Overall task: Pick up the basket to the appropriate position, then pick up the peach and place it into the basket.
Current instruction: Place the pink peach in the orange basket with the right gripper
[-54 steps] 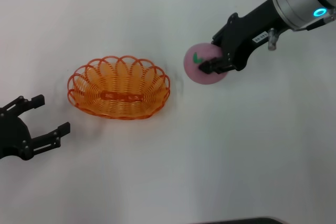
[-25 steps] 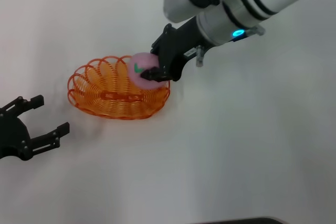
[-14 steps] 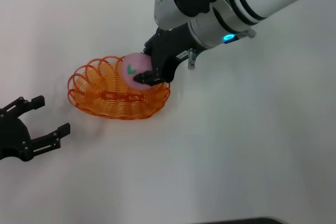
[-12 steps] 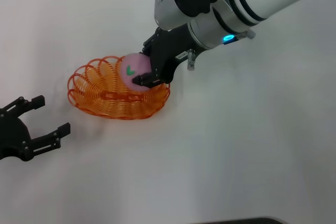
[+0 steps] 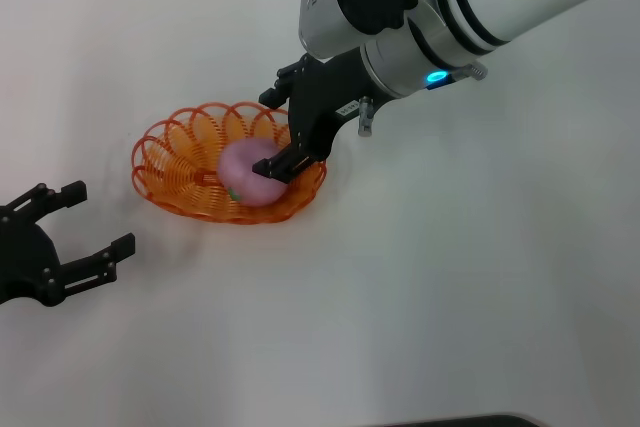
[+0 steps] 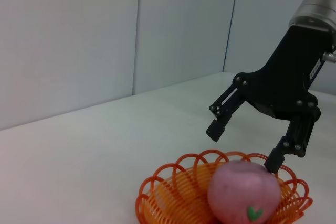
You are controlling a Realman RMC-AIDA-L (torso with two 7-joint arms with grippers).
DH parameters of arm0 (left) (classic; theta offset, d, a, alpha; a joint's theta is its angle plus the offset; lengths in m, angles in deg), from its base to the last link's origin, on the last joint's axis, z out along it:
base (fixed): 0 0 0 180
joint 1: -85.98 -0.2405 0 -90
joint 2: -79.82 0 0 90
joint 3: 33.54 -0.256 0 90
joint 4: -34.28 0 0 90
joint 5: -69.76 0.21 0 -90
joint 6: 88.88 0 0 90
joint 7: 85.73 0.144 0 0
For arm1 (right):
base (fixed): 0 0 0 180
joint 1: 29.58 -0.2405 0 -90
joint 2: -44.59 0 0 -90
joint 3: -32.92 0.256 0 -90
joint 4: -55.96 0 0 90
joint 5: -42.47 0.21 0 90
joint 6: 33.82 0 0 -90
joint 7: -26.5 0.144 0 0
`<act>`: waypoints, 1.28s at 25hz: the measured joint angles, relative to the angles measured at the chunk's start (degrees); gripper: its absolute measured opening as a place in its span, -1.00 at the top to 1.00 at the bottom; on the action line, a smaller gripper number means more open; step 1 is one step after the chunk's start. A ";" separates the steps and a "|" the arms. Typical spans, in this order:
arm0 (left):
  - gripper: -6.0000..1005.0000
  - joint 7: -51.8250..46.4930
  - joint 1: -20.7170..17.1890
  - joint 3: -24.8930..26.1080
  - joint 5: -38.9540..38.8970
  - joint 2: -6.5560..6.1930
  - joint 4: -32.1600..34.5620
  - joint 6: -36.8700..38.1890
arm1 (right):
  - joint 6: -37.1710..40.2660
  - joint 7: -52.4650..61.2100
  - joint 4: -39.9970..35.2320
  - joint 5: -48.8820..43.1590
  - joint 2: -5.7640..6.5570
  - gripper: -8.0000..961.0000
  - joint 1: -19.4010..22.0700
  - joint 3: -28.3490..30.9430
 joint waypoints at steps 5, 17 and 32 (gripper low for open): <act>-0.79 0.00 0.08 0.05 0.00 0.00 -0.05 0.08 | -0.02 -0.01 -0.07 0.24 -0.06 -0.87 0.22 0.27; -0.79 0.00 0.20 0.41 0.00 -0.09 -0.08 0.66 | 4.18 -7.33 -5.65 7.47 0.51 -0.86 10.03 7.08; -0.79 -0.09 0.19 0.44 -0.22 -0.09 -0.19 0.71 | 13.19 -16.67 -8.41 13.37 0.56 -0.86 21.23 23.44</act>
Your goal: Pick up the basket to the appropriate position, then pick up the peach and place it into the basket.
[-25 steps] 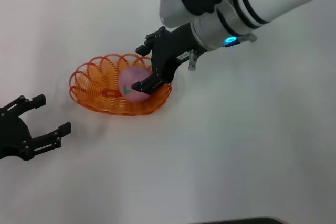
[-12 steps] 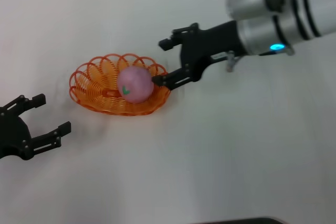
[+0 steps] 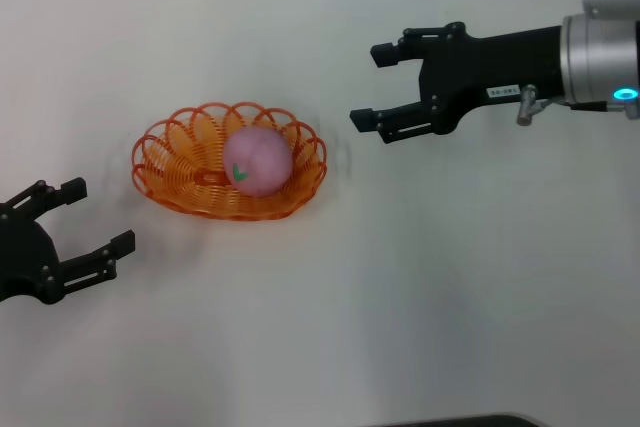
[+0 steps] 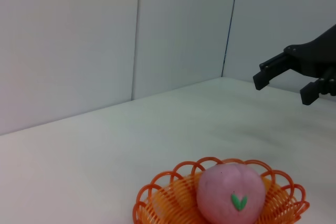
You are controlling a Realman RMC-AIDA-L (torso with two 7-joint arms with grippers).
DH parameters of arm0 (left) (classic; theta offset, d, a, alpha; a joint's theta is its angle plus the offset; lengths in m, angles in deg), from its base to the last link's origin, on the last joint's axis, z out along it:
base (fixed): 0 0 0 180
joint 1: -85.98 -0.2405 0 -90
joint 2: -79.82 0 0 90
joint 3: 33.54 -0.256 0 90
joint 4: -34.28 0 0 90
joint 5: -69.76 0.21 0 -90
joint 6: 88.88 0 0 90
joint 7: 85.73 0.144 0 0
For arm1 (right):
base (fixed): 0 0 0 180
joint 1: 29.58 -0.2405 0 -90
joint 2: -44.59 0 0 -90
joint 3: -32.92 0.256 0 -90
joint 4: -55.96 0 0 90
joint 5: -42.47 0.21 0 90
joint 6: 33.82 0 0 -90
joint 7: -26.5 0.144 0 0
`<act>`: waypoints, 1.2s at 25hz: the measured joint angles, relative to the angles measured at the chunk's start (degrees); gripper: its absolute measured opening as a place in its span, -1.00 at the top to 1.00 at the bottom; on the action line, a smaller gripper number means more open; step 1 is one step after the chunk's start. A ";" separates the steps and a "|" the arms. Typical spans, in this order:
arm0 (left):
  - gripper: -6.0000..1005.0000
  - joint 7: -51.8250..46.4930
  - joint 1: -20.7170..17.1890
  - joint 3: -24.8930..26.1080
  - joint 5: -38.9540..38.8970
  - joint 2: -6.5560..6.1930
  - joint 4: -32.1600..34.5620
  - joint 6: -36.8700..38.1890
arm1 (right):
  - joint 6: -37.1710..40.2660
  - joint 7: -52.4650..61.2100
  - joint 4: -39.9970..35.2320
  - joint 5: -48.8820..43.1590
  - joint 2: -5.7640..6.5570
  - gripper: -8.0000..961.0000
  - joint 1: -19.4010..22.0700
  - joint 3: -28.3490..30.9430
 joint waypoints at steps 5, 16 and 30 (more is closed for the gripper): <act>-0.79 0.00 0.00 0.00 -0.08 0.00 -0.13 0.00 | 0.35 -5.19 2.56 3.42 -0.12 -0.86 2.09 0.51; -0.79 0.00 -0.13 -0.12 0.16 0.00 -0.22 -0.18 | 3.28 -26.21 18.34 9.02 -0.09 -0.86 5.96 4.05; -0.79 -0.59 -0.21 -0.40 1.72 0.00 -0.33 -0.17 | 6.16 -36.95 26.97 8.64 -0.01 -0.86 7.64 12.24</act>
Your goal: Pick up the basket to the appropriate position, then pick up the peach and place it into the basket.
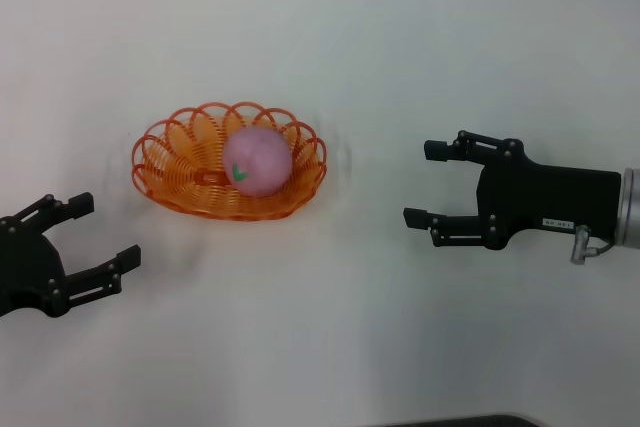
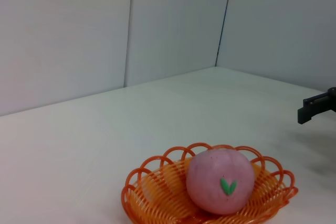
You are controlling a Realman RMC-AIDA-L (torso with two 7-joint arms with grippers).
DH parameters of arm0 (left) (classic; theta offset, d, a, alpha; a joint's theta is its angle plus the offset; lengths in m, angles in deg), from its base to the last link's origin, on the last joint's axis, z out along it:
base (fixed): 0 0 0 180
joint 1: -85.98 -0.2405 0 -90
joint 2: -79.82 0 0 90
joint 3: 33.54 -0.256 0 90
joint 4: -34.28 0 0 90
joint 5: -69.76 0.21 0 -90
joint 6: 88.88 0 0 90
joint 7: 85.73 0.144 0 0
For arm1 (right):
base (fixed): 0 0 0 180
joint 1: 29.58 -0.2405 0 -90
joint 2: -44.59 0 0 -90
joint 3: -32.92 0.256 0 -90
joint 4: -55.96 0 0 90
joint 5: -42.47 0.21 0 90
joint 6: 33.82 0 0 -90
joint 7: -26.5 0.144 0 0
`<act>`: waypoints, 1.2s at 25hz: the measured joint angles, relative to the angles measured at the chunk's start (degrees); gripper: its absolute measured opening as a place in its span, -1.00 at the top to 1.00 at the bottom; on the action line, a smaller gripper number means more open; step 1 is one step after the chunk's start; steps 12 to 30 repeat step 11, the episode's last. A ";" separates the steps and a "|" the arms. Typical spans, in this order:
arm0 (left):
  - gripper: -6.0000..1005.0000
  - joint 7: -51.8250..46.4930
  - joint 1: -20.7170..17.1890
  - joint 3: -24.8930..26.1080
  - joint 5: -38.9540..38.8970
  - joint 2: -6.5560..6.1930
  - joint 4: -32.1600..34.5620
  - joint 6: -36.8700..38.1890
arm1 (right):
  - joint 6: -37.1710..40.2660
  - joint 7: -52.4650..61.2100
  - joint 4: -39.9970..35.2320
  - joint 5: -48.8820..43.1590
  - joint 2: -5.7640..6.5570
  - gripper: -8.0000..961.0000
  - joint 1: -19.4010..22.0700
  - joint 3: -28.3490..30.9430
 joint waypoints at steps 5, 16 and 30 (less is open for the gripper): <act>-0.79 -0.02 0.02 -0.02 0.00 0.00 -0.01 0.11 | -0.05 -0.27 0.25 -0.04 -0.05 -0.86 0.02 0.08; -0.79 0.01 0.04 0.02 0.00 0.00 -0.20 0.12 | -0.05 -0.27 0.70 -0.07 0.01 -0.86 -0.04 0.12; -0.79 0.01 0.04 0.02 0.00 0.00 -0.20 0.12 | -0.05 -0.27 0.70 -0.07 0.01 -0.86 -0.04 0.12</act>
